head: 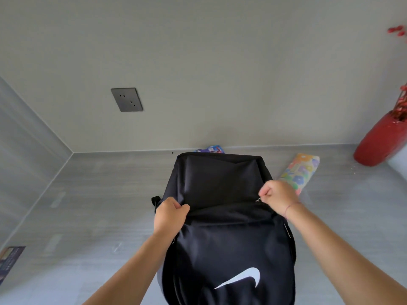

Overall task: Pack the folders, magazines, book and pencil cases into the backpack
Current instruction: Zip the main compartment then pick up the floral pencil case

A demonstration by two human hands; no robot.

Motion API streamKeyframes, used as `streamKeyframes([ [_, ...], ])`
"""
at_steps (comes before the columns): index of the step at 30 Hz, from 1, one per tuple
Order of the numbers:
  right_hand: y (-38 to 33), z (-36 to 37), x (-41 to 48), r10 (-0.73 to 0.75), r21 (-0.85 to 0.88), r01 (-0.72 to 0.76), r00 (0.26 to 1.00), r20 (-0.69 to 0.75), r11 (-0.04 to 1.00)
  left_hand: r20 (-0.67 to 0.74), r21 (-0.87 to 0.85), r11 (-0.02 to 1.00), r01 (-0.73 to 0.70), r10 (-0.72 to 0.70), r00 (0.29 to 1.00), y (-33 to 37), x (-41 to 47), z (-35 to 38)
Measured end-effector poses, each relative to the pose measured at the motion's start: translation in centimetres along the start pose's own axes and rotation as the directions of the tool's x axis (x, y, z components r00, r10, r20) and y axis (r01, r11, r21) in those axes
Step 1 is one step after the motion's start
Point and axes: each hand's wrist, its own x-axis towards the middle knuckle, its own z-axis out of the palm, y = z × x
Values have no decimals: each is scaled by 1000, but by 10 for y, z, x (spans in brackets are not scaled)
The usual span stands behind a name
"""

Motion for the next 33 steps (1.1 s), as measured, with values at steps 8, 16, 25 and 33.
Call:
streamKeyframes([
  [8,69,-11,18,145,351,-132,989,-9,927,-33,243,963,-117,129,991,14,-5,17],
  [16,116,-9,84,643,635,-440,756,-119,635,231,482,616,-623,596,769,51,7,57],
  [25,132,1,124,749,562,-596,659,-65,574,547,409,566,-716,476,689,55,28,71],
  [33,126,-18,115,513,906,-361,833,206,222,458,338,614,-713,555,694,40,28,54],
])
